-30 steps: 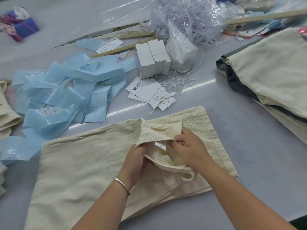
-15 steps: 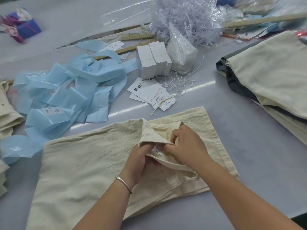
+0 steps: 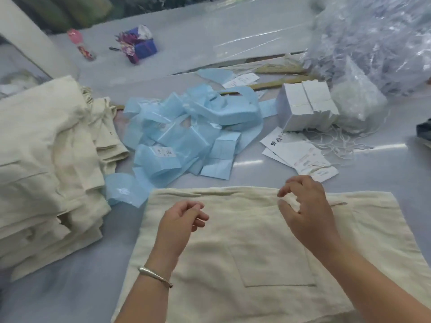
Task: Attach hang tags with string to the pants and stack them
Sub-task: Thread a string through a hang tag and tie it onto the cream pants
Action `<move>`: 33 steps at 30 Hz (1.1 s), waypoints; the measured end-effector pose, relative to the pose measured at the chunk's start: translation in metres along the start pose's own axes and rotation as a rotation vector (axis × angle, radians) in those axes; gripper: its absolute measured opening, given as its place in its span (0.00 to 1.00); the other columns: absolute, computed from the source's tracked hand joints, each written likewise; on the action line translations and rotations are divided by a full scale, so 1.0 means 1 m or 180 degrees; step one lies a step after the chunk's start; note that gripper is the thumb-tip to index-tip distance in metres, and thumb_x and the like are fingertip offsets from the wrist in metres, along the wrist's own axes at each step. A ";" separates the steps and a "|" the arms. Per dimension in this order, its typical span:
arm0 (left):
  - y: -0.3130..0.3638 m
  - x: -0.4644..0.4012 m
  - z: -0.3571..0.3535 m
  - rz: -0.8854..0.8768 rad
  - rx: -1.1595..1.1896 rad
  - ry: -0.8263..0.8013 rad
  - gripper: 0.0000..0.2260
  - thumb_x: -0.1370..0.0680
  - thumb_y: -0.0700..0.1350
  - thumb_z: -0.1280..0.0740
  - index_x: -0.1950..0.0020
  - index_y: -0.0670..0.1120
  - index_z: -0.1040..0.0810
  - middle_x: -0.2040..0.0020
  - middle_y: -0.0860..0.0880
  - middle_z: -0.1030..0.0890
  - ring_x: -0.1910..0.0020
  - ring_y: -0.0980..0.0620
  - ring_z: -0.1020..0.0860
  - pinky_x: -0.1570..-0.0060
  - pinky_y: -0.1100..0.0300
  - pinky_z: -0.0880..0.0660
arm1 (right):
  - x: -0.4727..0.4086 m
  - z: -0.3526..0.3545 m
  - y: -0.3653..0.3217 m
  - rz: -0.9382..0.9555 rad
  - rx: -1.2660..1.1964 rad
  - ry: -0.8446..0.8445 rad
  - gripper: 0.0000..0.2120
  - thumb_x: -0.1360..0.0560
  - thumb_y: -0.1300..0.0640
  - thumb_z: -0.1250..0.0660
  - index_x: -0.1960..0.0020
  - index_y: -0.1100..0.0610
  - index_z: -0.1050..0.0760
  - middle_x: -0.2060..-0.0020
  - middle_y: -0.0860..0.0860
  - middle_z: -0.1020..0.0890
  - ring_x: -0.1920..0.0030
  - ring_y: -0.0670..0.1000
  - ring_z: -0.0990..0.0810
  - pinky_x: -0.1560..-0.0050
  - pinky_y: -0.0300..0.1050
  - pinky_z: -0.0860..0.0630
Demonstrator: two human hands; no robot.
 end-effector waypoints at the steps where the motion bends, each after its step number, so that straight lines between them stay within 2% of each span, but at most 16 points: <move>1: -0.009 -0.006 0.038 0.0081 -0.0009 0.0475 0.06 0.21 0.40 0.36 0.55 0.46 0.20 0.63 0.47 0.17 0.65 0.52 0.21 0.63 0.61 0.26 | -0.006 -0.021 -0.013 0.0074 -0.0034 -0.0125 0.07 0.30 0.65 0.31 0.56 0.55 0.23 0.51 0.47 0.27 0.46 0.51 0.31 0.57 0.38 0.30; 4: -0.029 -0.016 0.131 0.0225 -0.0360 0.1636 0.03 0.23 0.46 0.31 0.53 0.47 0.24 0.59 0.50 0.21 0.54 0.44 0.21 0.51 0.51 0.25 | -0.022 -0.082 -0.058 0.0373 -0.0088 -0.0435 0.05 0.29 0.64 0.31 0.56 0.55 0.23 0.51 0.47 0.26 0.47 0.50 0.31 0.52 0.44 0.29; 5: -0.032 -0.021 0.148 0.0290 -0.0441 0.1834 0.10 0.25 0.48 0.30 0.48 0.46 0.25 0.56 0.50 0.22 0.50 0.43 0.22 0.46 0.48 0.25 | -0.028 -0.102 -0.072 0.0468 -0.0068 -0.0542 0.05 0.29 0.63 0.31 0.55 0.55 0.23 0.52 0.48 0.26 0.47 0.50 0.30 0.52 0.44 0.31; 7: -0.037 -0.035 0.161 0.0478 -0.0297 0.1935 0.24 0.27 0.54 0.27 0.39 0.44 0.31 0.50 0.48 0.25 0.49 0.43 0.22 0.44 0.45 0.24 | -0.045 -0.139 -0.098 0.0586 -0.0009 -0.0744 0.07 0.29 0.62 0.32 0.52 0.55 0.24 0.51 0.49 0.24 0.47 0.51 0.29 0.51 0.43 0.32; 9: -0.041 -0.050 0.157 0.0661 0.0070 0.1847 0.27 0.29 0.55 0.25 0.40 0.45 0.34 0.54 0.51 0.26 0.56 0.45 0.22 0.55 0.49 0.20 | -0.070 -0.172 -0.121 0.0583 -0.0053 -0.0916 0.13 0.27 0.62 0.34 0.43 0.55 0.25 0.46 0.49 0.23 0.43 0.52 0.28 0.45 0.44 0.32; 11: -0.042 -0.065 0.151 0.0708 0.0382 0.1740 0.25 0.29 0.54 0.25 0.42 0.47 0.35 0.57 0.51 0.24 0.61 0.46 0.20 0.60 0.51 0.19 | -0.102 -0.203 -0.142 0.0592 -0.0017 -0.1134 0.22 0.25 0.62 0.36 0.32 0.53 0.31 0.37 0.49 0.26 0.36 0.52 0.30 0.38 0.47 0.32; 13: -0.042 -0.078 0.152 0.0653 0.0238 0.1715 0.19 0.27 0.52 0.27 0.45 0.46 0.31 0.57 0.48 0.22 0.58 0.45 0.19 0.52 0.45 0.20 | -0.134 -0.230 -0.162 0.0700 0.0200 -0.1382 0.29 0.25 0.63 0.39 0.25 0.51 0.40 0.29 0.50 0.33 0.30 0.52 0.35 0.33 0.48 0.35; 15: -0.036 -0.087 0.159 0.0451 -0.0061 0.1765 0.11 0.24 0.49 0.29 0.53 0.42 0.25 0.59 0.46 0.20 0.58 0.43 0.19 0.52 0.45 0.20 | -0.161 -0.252 -0.173 0.0720 0.0376 -0.1631 0.33 0.25 0.64 0.40 0.23 0.49 0.45 0.27 0.51 0.37 0.28 0.53 0.38 0.32 0.49 0.36; 17: -0.036 -0.093 0.161 0.0414 -0.0148 0.1635 0.14 0.22 0.48 0.32 0.63 0.39 0.24 0.70 0.47 0.19 0.68 0.46 0.19 0.62 0.55 0.19 | -0.179 -0.269 -0.174 0.0659 0.0539 -0.1872 0.34 0.25 0.61 0.38 0.23 0.48 0.46 0.28 0.53 0.36 0.29 0.55 0.36 0.33 0.50 0.34; 19: -0.043 -0.096 0.155 0.0623 0.0156 0.1367 0.21 0.20 0.49 0.34 0.69 0.38 0.25 0.80 0.47 0.24 0.82 0.51 0.26 0.79 0.65 0.28 | -0.186 -0.282 -0.170 0.0679 0.0820 -0.2139 0.33 0.27 0.57 0.31 0.25 0.50 0.39 0.32 0.53 0.30 0.33 0.54 0.31 0.35 0.49 0.31; 22: -0.047 -0.097 0.139 0.1007 0.0623 0.0894 0.26 0.19 0.56 0.38 0.72 0.40 0.27 0.81 0.44 0.26 0.85 0.51 0.30 0.83 0.68 0.37 | -0.185 -0.290 -0.166 0.0775 0.1076 -0.2311 0.15 0.30 0.52 0.25 0.46 0.53 0.22 0.51 0.49 0.19 0.49 0.50 0.22 0.45 0.45 0.26; 24: -0.036 -0.102 0.127 0.0871 0.1105 0.0644 0.26 0.18 0.57 0.42 0.67 0.41 0.23 0.74 0.43 0.20 0.79 0.49 0.22 0.81 0.67 0.35 | -0.181 -0.287 -0.168 0.0679 0.0579 -0.2320 0.06 0.31 0.57 0.25 0.56 0.56 0.20 0.61 0.49 0.19 0.58 0.49 0.22 0.53 0.44 0.25; 27: -0.009 -0.108 0.136 -0.0022 0.1310 0.1061 0.13 0.19 0.50 0.37 0.57 0.45 0.20 0.61 0.47 0.15 0.62 0.51 0.15 0.70 0.66 0.25 | -0.175 -0.268 -0.167 0.0209 -0.0681 -0.2113 0.04 0.31 0.64 0.25 0.59 0.59 0.20 0.66 0.51 0.19 0.64 0.47 0.23 0.60 0.40 0.27; 29: 0.014 -0.104 0.143 -0.0661 0.0533 0.1402 0.03 0.23 0.48 0.30 0.54 0.51 0.18 0.56 0.55 0.16 0.53 0.56 0.18 0.59 0.67 0.25 | -0.167 -0.257 -0.160 -0.0211 -0.1356 -0.1970 0.05 0.30 0.65 0.26 0.56 0.58 0.20 0.66 0.53 0.18 0.67 0.46 0.21 0.61 0.37 0.26; 31: 0.033 -0.103 0.135 -0.1052 -0.0258 0.1449 0.07 0.27 0.50 0.26 0.49 0.55 0.18 0.51 0.60 0.20 0.46 0.59 0.23 0.53 0.66 0.26 | -0.155 -0.250 -0.154 -0.0477 -0.1795 -0.1889 0.10 0.30 0.66 0.27 0.51 0.56 0.19 0.64 0.56 0.16 0.67 0.45 0.19 0.64 0.34 0.26; 33: 0.046 -0.105 0.124 -0.1249 -0.0739 0.1408 0.13 0.28 0.51 0.25 0.45 0.53 0.19 0.49 0.60 0.22 0.43 0.55 0.25 0.47 0.61 0.26 | -0.144 -0.247 -0.151 -0.0645 -0.2151 -0.1861 0.15 0.29 0.67 0.28 0.45 0.54 0.20 0.61 0.58 0.15 0.65 0.48 0.18 0.63 0.35 0.26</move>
Point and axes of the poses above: each hand's wrist, its own x-axis away from the middle knuckle, its own z-axis out of the back of the hand, y = z × x, the point moved 10 cm from there along -x, towards the middle knuckle
